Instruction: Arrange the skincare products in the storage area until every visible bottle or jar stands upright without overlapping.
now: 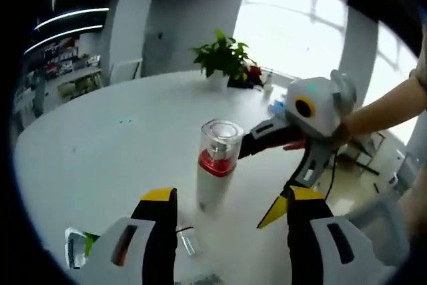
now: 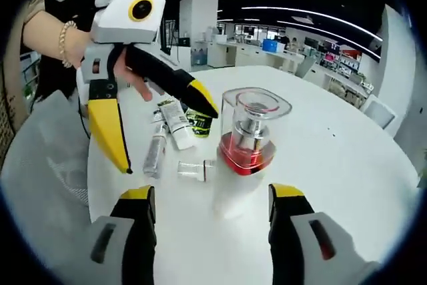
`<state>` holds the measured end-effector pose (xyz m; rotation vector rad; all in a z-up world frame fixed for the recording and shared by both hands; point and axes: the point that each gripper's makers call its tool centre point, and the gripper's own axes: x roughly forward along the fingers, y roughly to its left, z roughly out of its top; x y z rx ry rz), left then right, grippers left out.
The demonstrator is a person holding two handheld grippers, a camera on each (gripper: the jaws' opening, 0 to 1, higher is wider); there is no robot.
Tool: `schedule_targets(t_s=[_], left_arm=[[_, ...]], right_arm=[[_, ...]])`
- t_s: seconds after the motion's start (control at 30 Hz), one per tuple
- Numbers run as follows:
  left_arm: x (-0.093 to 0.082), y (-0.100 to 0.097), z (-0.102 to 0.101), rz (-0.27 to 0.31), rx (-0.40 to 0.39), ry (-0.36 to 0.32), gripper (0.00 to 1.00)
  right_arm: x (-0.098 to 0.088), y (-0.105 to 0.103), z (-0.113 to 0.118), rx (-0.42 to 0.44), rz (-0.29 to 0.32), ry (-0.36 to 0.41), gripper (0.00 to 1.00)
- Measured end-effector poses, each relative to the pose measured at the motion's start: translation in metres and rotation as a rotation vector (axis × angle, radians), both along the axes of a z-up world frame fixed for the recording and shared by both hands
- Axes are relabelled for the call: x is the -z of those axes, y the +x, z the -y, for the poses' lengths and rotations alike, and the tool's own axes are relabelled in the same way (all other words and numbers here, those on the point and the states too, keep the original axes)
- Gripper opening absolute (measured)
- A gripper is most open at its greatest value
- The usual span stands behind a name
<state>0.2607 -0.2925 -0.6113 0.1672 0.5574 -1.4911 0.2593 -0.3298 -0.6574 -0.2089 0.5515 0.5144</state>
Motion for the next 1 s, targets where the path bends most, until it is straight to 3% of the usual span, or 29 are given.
schedule_targets(t_s=[0.33, 0.57, 0.8, 1.0], left_arm=[[-0.007, -0.019, -0.045, -0.069, -0.093, -0.011, 0.80], [-0.026, -0.031, -0.076, -0.092, -0.175, -0.050, 0.89], [-0.044, -0.034, -0.114, -0.107, -0.342, -0.113, 0.97], [-0.055, -0.046, -0.144, -0.044, -0.427, -0.116, 0.97]], right_arm=[[-0.031, -0.038, -0.014, 0.079, 0.048, 0.025, 0.78], [-0.060, -0.056, -0.025, 0.120, 0.106, 0.064, 0.86], [-0.078, -0.075, -0.037, 0.114, 0.136, 0.105, 0.92], [-0.091, -0.087, -0.042, 0.078, 0.150, 0.094, 0.99]])
